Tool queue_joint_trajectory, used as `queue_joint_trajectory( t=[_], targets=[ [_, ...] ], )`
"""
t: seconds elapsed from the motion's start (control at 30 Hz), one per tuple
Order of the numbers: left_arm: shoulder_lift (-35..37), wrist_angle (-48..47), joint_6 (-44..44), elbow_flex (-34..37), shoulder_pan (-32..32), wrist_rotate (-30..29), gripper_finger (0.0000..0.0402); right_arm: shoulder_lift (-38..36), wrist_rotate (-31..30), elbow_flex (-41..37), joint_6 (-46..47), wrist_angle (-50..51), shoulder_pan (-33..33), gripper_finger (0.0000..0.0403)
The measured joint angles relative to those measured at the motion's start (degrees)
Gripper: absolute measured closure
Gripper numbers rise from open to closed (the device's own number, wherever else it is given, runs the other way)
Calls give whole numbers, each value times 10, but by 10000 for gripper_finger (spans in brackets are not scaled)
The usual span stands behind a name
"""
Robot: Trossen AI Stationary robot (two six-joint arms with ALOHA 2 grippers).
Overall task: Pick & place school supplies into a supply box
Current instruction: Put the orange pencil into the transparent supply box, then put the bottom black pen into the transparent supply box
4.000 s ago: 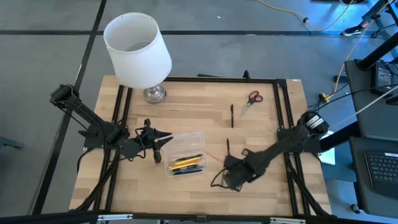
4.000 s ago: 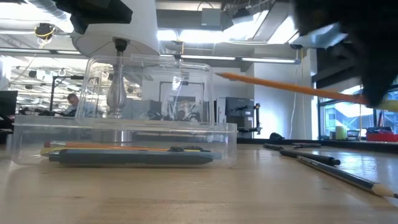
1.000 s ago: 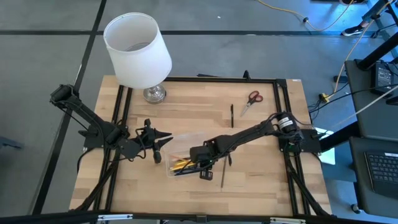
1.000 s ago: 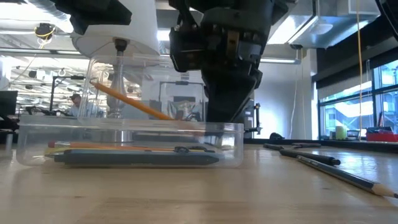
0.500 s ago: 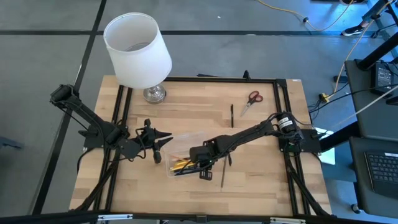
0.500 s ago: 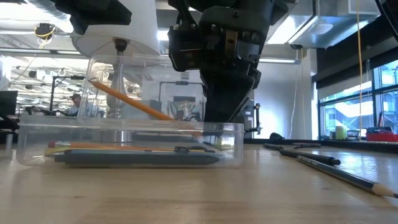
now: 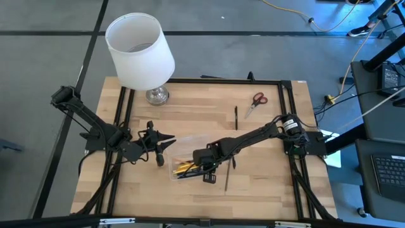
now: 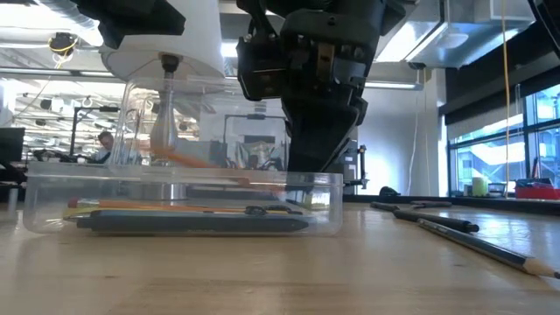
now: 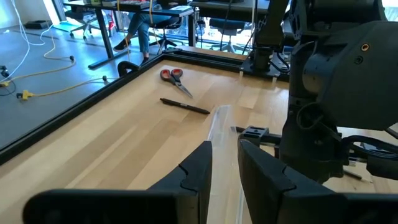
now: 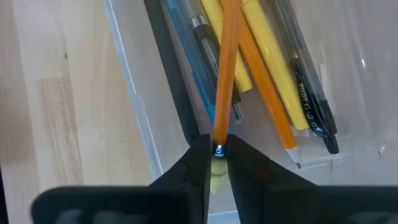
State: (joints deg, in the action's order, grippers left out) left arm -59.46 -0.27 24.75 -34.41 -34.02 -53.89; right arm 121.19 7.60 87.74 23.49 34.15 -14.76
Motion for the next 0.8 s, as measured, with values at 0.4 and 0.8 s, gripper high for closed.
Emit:
queue_joint_trajectory(
  t=[0.4, 0.8],
  targets=[
    [0, 0, 0, 0, 0, 0, 329, 0, 0, 0, 1, 0, 0, 329],
    [0, 0, 0, 0, 0, 0, 329, -1, 0, 77, -27, 88, -2, 329]
  ],
)
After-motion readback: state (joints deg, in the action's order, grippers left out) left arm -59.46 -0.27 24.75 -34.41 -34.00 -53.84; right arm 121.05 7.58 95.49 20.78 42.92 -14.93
